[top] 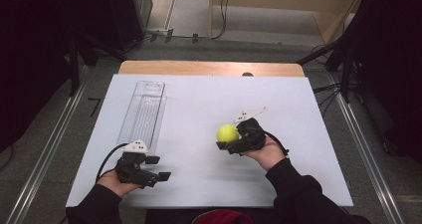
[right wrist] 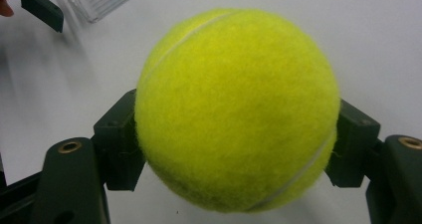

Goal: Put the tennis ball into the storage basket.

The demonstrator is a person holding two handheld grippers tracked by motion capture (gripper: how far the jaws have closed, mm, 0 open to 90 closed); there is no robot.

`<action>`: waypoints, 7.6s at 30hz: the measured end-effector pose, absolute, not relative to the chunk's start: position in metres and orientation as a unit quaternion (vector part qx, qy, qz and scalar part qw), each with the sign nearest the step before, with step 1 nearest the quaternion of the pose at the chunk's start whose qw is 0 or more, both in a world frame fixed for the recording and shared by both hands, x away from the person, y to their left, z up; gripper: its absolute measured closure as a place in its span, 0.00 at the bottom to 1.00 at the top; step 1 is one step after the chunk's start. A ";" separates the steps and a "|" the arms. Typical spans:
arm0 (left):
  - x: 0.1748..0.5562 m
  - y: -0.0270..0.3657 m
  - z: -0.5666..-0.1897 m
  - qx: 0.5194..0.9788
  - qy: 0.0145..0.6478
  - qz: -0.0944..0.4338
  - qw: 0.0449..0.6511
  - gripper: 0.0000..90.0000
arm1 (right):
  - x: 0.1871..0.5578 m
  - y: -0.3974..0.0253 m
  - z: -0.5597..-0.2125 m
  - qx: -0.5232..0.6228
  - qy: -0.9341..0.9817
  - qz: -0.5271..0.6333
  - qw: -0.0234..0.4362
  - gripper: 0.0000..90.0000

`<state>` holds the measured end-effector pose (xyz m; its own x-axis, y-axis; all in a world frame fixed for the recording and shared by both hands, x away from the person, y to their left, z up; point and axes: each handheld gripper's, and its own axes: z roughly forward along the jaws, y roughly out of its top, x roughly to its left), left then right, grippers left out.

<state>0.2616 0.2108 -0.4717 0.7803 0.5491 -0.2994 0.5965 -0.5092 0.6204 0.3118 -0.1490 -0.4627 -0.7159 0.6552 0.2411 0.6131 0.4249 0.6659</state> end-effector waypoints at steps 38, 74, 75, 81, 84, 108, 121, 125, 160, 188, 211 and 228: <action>0.262 0.212 -0.471 0.867 0.331 -0.030 0.371 0.25 | 0.320 -0.116 -0.454 0.353 0.847 0.397 0.021 0.27; 0.262 0.213 -0.472 0.865 0.332 -0.029 0.374 0.25 | 0.332 -0.087 -0.446 0.339 0.850 0.402 0.010 0.27; 0.262 0.213 -0.472 0.865 0.332 -0.029 0.375 0.25 | 0.333 -0.086 -0.446 0.339 0.851 0.401 0.010 0.27; 0.262 0.212 -0.472 0.865 0.332 -0.029 0.375 0.25 | 0.337 -0.083 -0.445 0.340 0.849 0.404 0.009 0.27; 0.262 0.213 -0.472 0.865 0.332 -0.029 0.375 0.25 | 0.339 -0.081 -0.444 0.339 0.850 0.403 0.009 0.27; 0.262 0.213 -0.471 0.865 0.331 -0.028 0.376 0.25 | 0.352 -0.060 -0.428 0.332 0.845 0.419 0.009 0.27; 0.262 0.213 -0.471 0.865 0.331 -0.029 0.376 0.25 | 0.362 -0.052 -0.426 0.335 0.841 0.424 0.008 0.27; 0.262 0.213 -0.471 0.865 0.331 -0.029 0.377 0.25 | 0.363 -0.047 -0.425 0.333 0.843 0.423 0.010 0.27; 0.262 0.214 -0.471 0.863 0.332 -0.027 0.380 0.25 | 0.378 -0.017 -0.409 0.325 0.840 0.434 0.006 0.27; 0.262 0.215 -0.470 0.862 0.330 -0.023 0.385 0.25 | 0.393 0.014 -0.401 0.319 0.843 0.433 0.012 0.27; 0.263 0.216 -0.469 0.860 0.331 -0.023 0.388 0.25 | 0.407 0.045 -0.391 0.323 0.842 0.432 0.008 0.27; 0.263 0.215 -0.469 0.861 0.327 -0.023 0.389 0.26 | 0.419 0.064 -0.400 0.334 0.840 0.427 0.012 0.27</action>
<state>0.2625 0.2153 -0.4690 0.7852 0.5447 -0.2945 0.5808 -0.4830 0.6552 0.4189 0.0635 -0.3996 -0.7771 0.5713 0.2641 0.5501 0.4126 0.7261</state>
